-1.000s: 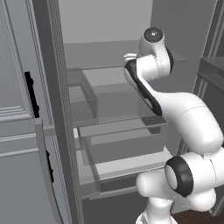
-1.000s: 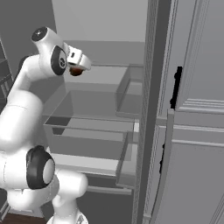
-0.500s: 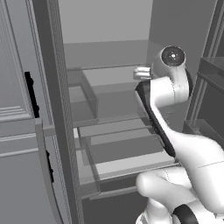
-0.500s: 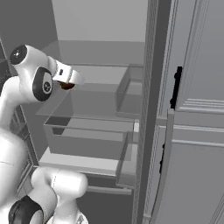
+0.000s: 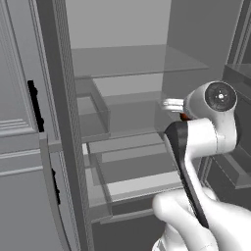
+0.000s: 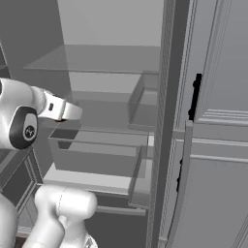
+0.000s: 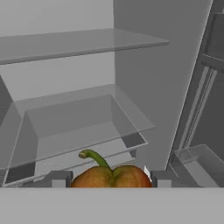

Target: Place one bell pepper and one fish in each tupperware on the nearby counter, to pack two identical lunches.

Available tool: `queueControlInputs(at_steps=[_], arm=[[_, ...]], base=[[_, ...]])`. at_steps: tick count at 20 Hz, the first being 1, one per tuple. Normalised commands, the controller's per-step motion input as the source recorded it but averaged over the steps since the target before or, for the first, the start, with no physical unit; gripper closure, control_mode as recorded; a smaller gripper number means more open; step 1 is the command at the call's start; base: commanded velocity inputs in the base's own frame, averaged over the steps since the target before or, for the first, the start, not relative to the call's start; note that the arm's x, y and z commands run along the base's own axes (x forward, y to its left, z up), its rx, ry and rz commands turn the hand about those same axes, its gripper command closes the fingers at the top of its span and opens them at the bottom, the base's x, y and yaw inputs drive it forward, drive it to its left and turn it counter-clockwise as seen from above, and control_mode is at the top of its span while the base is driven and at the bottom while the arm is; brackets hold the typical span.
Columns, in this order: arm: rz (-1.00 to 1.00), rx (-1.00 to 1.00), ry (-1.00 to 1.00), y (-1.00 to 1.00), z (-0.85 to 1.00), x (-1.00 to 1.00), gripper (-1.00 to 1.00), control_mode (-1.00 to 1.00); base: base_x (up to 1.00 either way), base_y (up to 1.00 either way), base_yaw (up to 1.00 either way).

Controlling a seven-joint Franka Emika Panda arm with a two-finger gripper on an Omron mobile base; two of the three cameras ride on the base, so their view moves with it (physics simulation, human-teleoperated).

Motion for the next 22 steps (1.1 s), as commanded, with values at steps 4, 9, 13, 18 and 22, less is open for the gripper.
queueControlInputs(at_steps=[4, 9, 13, 18, 22], arm=[[0.00, 0.00, 0.00, 0.00, 0.00, -0.58, 1.00, 1.00], [0.00, 0.00, 0.00, 0.00, 0.00, 0.00, 1.00, 1.00], [0.00, 0.00, 0.00, 0.00, 0.00, 0.00, 1.00, 1.00], [0.00, 0.00, 0.00, 0.00, 0.00, 0.00, 1.00, 1.00], [0.00, 0.00, 0.00, 0.00, 0.00, 0.00, 1.00, 1.00]], base=[[-0.24, 0.00, 0.00], [-1.00, 0.00, 0.02], [-0.99, 0.09, 0.05], [-0.83, 0.42, 0.10], [-0.49, 0.72, 0.08]])
